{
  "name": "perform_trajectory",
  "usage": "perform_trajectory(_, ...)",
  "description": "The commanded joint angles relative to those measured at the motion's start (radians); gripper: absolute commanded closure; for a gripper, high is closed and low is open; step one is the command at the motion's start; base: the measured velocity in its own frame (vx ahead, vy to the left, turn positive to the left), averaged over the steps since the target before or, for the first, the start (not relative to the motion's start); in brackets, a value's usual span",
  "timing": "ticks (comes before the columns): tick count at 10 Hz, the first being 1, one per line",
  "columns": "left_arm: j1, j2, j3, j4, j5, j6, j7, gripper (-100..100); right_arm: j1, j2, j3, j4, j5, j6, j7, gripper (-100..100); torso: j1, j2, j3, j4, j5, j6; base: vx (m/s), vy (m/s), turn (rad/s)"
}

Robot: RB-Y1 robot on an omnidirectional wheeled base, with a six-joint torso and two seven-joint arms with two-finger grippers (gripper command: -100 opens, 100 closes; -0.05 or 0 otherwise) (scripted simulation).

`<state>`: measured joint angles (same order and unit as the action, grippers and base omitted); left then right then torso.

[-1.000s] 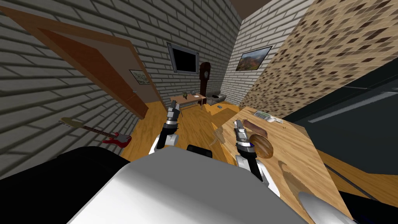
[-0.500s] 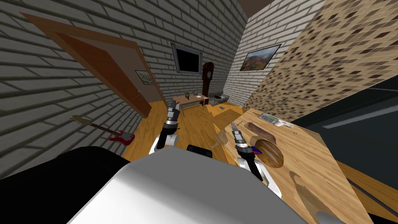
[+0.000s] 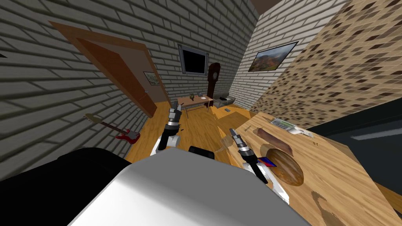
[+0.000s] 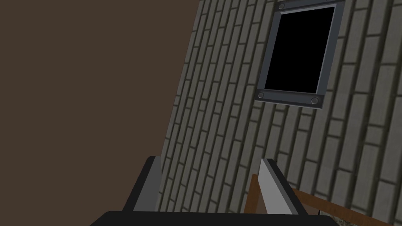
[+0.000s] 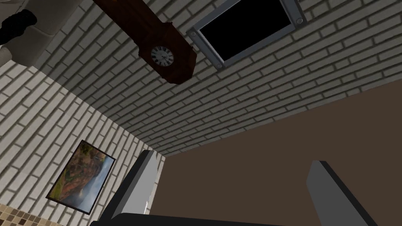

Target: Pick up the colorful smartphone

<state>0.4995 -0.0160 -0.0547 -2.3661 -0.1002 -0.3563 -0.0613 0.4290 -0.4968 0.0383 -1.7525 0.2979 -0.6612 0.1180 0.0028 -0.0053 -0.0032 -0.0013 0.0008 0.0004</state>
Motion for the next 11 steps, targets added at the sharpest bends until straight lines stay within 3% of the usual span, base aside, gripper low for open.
perform_trajectory(1,0.000,0.000,0.000,0.000,0.000,0.000,0.000,0,-0.006,-0.050,0.011,0.050,0.037,-0.019,0.007,-100,0.000,0.000,0.000,0.000,0.000,0.000,0.068,0.029,0.108)
perform_trajectory(2,0.000,0.000,0.000,0.000,0.000,0.000,0.000,0,-0.006,-0.054,0.011,0.071,0.037,-0.019,0.007,-100,0.000,0.001,0.000,0.000,0.000,0.000,0.054,0.027,0.057)
perform_trajectory(3,0.000,0.000,0.000,0.000,0.000,0.000,0.000,0,-0.013,-0.096,0.023,0.113,0.071,-0.035,0.013,-100,-0.001,0.002,0.001,0.000,0.000,0.000,0.074,0.040,0.109)
perform_trajectory(4,0.000,0.000,0.000,0.000,0.000,0.000,0.000,0,-0.013,-0.096,0.023,0.127,0.071,-0.035,0.013,-100,0.000,0.001,0.001,0.000,0.000,0.000,0.057,0.031,0.056)
perform_trajectory(5,0.000,0.000,0.000,0.000,0.000,0.000,0.000,0,-0.022,-0.137,0.037,0.165,0.106,-0.052,0.020,-100,0.000,0.002,0.001,0.000,0.000,0.000,0.055,0.034,0.104)
perform_trajectory(6,0.000,0.000,0.000,0.000,0.000,0.000,0.000,0,-0.022,-0.137,0.037,0.184,0.106,-0.052,0.020,-100,0.000,0.002,0.001,0.001,0.000,0.000,0.050,0.026,0.051)
perform_trajectory(7,0.000,0.000,0.000,0.000,0.000,0.000,0.000,0,-0.031,-0.178,0.053,0.211,0.141,-0.069,0.026,-100,0.000,0.003,0.001,0.001,0.000,0.000,0.052,0.030,0.098)
perform_trajectory(8,0.000,0.000,0.000,0.000,0.000,0.000,0.000,0,-0.031,-0.178,0.053,0.237,0.141,-0.069,0.026,-100,0.000,0.002,0.001,0.001,0.000,0.000,0.049,0.024,0.051)
perform_trajectory(9,0.000,0.000,0.000,0.000,0.000,0.000,0.000,0,-0.040,-0.219,0.070,0.273,0.176,-0.086,0.031,-100,-0.001,0.003,0.002,0.001,0.000,0.000,0.053,0.031,0.093)
perform_trajectory(10,0.000,0.000,0.000,0.000,0.000,0.000,0.000,0,-0.040,-0.219,0.070,0.301,0.176,-0.086,0.031,-100,0.000,0.002,0.001,0.001,0.000,0.000,0.048,0.019,0.046)
perform_trajectory(11,0.000,0.000,0.000,0.000,0.000,0.000,0.000,0,-0.051,-0.259,0.089,0.330,0.212,-0.104,0.037,-100,-0.001,0.003,0.002,0.001,0.000,0.000,0.057,0.020,0.081)
